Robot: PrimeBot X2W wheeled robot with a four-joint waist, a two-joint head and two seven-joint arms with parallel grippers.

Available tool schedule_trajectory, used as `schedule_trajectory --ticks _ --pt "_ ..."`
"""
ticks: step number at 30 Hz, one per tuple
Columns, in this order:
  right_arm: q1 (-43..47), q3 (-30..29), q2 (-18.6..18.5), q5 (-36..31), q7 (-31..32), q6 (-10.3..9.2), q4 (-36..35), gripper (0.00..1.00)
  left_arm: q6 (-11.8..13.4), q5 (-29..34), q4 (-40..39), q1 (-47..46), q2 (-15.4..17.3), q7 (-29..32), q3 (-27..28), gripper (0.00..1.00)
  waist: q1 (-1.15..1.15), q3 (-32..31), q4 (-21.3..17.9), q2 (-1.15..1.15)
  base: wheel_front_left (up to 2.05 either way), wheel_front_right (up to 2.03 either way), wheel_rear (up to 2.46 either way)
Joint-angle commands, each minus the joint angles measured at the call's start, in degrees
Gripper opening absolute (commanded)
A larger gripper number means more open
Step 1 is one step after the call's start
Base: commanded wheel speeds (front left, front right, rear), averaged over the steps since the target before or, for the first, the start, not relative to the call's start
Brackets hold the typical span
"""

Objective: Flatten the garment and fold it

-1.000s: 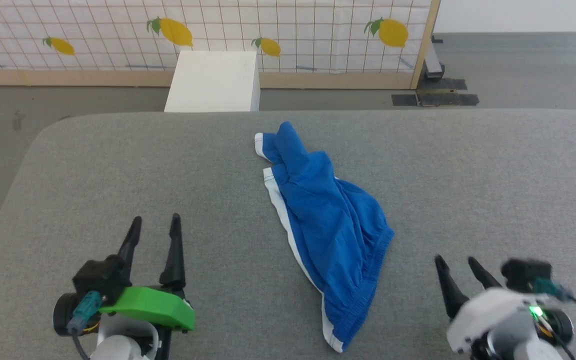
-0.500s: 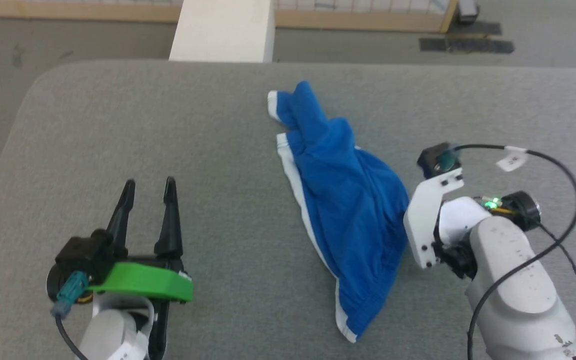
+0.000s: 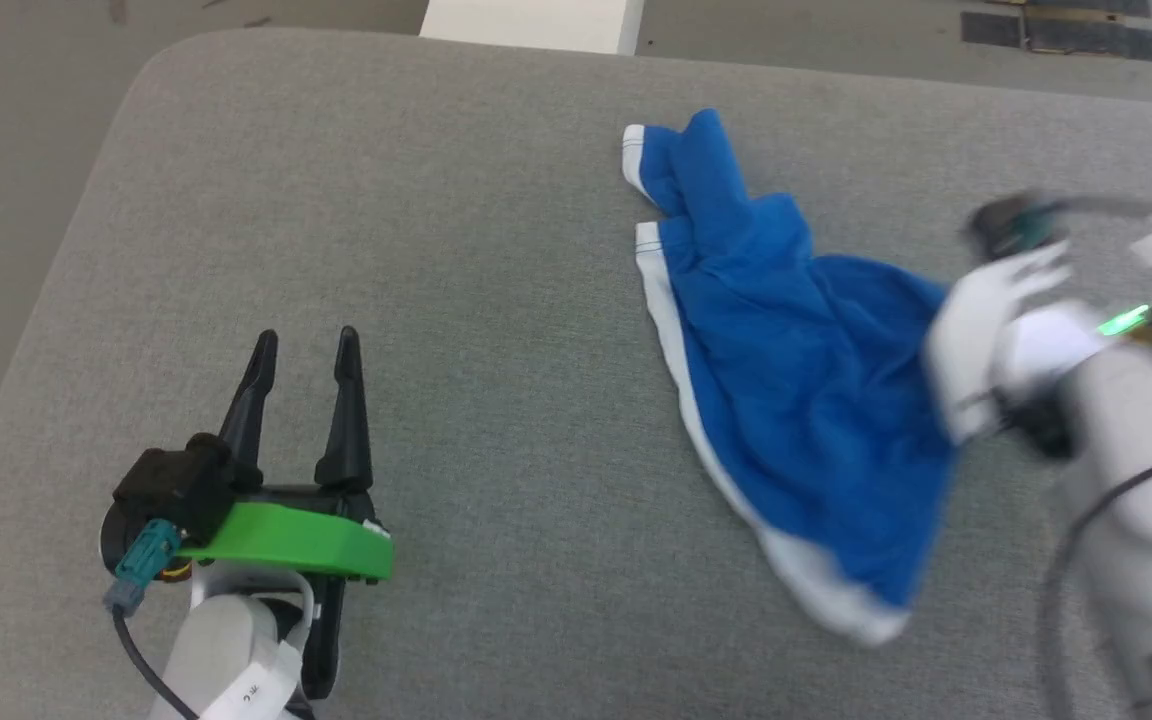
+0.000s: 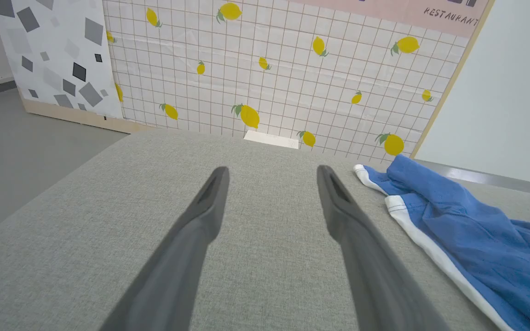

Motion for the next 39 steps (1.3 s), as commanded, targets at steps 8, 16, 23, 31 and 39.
schedule_trajectory --ticks 8,16,23,31,39 --pt "-11.52 -8.58 -6.45 -7.95 -7.34 -0.11 0.59 0.00 -1.13 0.48 0.41 -2.69 -0.99 -0.27 0.09 1.00 0.00 2.72 1.91 0.00 0.00 0.00 0.00" --pt "-11.01 -15.55 -2.66 -10.00 -14.47 -0.11 2.41 1.00 -1.43 1.07 1.58 -2.79 -1.36 -0.27 -0.03 1.00 0.00 -0.20 1.41 0.00 0.00 0.00 0.00" --pt "-5.04 -17.69 2.46 -5.32 -26.14 -0.11 -5.57 1.00 -1.21 1.97 1.95 -0.27 -1.50 -0.27 1.15 1.00 0.00 -5.83 -1.30 0.00 0.00 0.00 0.00" --pt "13.55 -13.25 6.54 4.38 -35.86 -0.11 -19.03 1.00 -0.05 2.55 1.50 4.01 -1.61 -0.27 1.57 1.00 0.00 -11.55 -5.61 0.00 0.00 0.00 0.00" --pt "32.36 -11.49 6.87 16.88 -39.20 -0.11 -22.19 1.00 1.21 1.92 1.18 7.21 -1.67 -0.27 1.21 1.00 0.00 -14.13 -8.66 0.00 0.00 0.00 0.00"
